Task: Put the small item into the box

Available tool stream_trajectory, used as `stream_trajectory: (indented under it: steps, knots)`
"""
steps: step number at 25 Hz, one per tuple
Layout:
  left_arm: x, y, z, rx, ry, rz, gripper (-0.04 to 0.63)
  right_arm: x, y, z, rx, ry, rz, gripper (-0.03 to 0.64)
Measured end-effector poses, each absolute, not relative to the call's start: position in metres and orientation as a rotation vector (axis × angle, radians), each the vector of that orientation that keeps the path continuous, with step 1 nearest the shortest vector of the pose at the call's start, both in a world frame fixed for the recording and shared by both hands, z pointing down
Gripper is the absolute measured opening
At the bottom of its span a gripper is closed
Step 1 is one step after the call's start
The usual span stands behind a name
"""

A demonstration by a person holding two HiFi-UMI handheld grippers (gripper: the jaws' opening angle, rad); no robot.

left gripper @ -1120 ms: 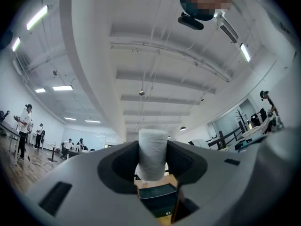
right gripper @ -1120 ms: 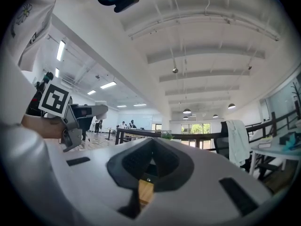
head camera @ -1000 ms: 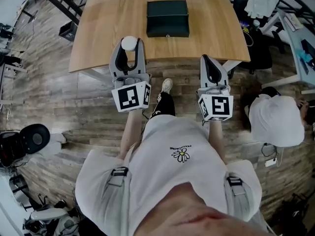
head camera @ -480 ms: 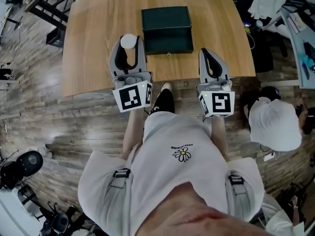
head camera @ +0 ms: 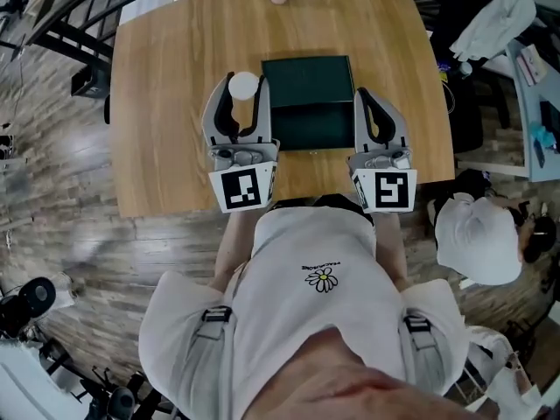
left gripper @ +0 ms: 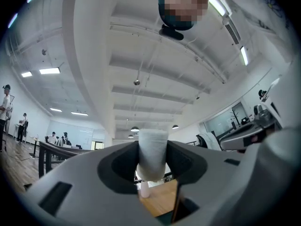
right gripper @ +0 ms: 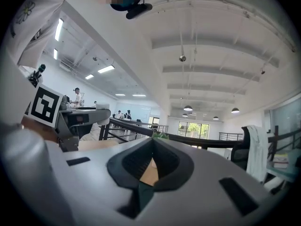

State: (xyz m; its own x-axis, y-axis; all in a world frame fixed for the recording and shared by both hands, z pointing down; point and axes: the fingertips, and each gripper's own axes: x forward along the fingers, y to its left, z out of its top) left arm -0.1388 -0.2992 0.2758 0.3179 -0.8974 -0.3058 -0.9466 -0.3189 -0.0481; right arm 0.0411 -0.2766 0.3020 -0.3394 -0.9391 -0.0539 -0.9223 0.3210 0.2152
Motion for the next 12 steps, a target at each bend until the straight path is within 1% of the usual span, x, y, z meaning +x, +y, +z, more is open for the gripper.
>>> stream_trajectory:
  steps: [6, 12]
  knots:
    - [-0.119, -0.325, 0.29, -2.413, 1.647, 0.307, 0.186, 0.044, -0.31, 0.31, 1.717, -2.499, -0.302, 0.005]
    - [-0.115, -0.325, 0.292, -2.383, 1.698, 0.299, 0.186, 0.044, -0.324, 0.31, 1.663, -2.525, -0.335, 0.005]
